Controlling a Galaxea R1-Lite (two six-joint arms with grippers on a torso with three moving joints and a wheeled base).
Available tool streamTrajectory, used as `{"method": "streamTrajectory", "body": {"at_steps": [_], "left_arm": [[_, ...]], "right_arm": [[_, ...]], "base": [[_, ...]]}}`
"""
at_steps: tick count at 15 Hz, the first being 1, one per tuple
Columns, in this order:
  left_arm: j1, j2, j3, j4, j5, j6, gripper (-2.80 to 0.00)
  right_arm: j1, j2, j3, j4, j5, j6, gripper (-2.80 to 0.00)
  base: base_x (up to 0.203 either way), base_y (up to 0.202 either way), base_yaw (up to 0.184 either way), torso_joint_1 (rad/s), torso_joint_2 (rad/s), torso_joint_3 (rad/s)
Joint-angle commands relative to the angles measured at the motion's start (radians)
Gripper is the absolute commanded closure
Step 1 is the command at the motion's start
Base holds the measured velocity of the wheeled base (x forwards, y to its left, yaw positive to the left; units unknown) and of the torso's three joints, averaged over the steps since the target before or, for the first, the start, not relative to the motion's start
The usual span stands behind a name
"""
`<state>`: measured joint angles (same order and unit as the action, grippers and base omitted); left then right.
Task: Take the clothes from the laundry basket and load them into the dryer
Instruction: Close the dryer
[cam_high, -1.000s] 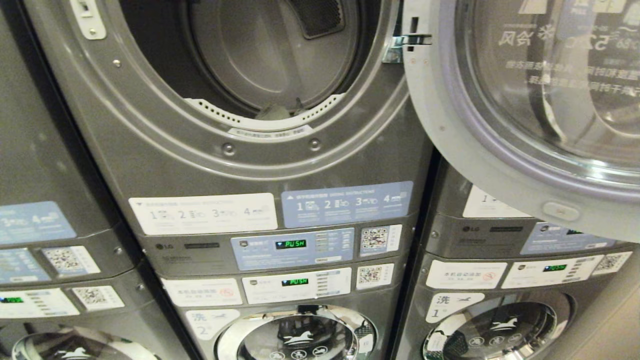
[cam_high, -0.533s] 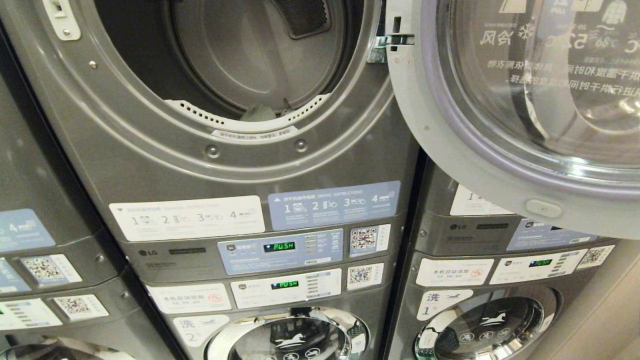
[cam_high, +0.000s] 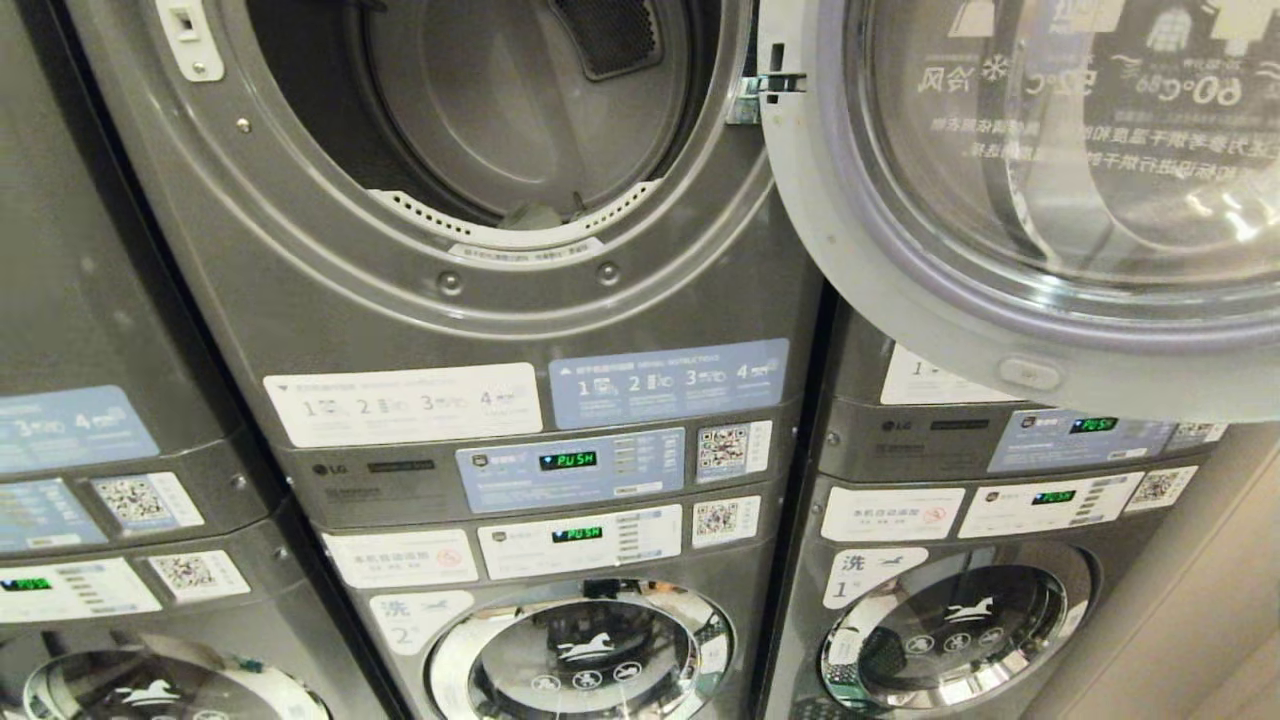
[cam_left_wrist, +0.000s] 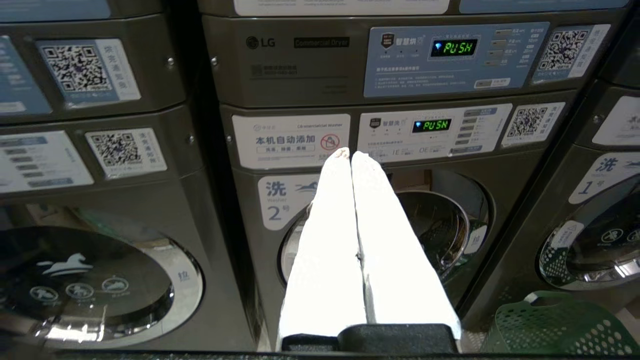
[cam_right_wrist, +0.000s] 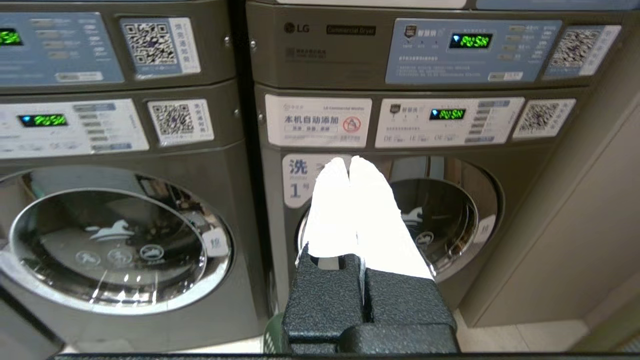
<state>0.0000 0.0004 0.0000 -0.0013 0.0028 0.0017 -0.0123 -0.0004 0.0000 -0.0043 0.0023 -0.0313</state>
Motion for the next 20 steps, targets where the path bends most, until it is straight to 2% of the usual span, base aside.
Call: {"method": "streamTrajectory", "body": {"at_steps": [1,5,20], "left_arm": [[0.0,0.0,0.0,0.0,0.0,0.0,0.0],[0.0,0.0,0.0,0.0,0.0,0.0,0.0],[0.0,0.0,0.0,0.0,0.0,0.0,0.0]], "right_arm": [[0.0,0.0,-0.002,0.001,-0.002,0.001,0.0],[0.0,0.0,-0.002,0.001,-0.002,0.019,0.0],[0.0,0.0,-0.002,0.002,-0.002,0.026,0.0]], "base": [[-0.191,0.0,-0.001,0.001,0.01,0.007],[-0.172,0.0,0.001,0.003,0.0,0.003],[0.0,0.0,0.0,0.002,0.0,0.0]]}}
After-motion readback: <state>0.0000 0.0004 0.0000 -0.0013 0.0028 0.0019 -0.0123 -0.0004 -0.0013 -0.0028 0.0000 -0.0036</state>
